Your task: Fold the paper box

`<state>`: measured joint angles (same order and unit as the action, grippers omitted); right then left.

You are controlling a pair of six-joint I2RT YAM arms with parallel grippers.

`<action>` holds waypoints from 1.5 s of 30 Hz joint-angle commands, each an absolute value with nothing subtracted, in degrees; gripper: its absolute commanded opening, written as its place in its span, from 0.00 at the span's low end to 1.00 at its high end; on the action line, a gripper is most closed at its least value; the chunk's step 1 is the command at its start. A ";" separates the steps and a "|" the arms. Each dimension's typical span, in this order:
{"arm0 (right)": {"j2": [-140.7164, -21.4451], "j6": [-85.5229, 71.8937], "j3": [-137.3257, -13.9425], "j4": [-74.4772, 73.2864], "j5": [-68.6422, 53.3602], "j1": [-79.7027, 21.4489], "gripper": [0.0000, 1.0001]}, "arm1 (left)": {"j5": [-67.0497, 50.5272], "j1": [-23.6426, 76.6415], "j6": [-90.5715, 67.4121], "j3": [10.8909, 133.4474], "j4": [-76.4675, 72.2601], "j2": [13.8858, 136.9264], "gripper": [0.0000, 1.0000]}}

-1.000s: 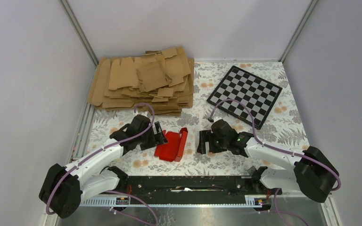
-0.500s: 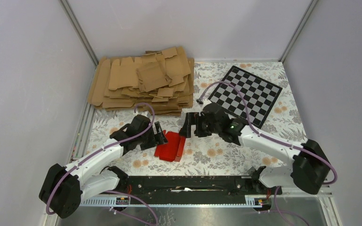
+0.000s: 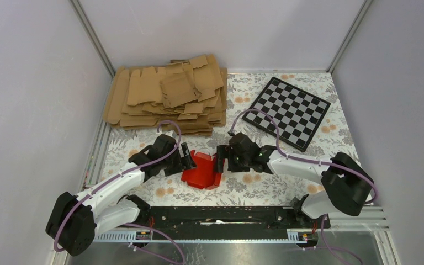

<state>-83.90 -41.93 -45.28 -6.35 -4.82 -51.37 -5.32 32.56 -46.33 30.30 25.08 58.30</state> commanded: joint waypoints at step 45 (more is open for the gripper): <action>-46.36 -31.76 -31.58 -14.67 18.65 -51.60 1.00 | 0.94 47.89 -8.75 76.98 39.96 89.45 0.00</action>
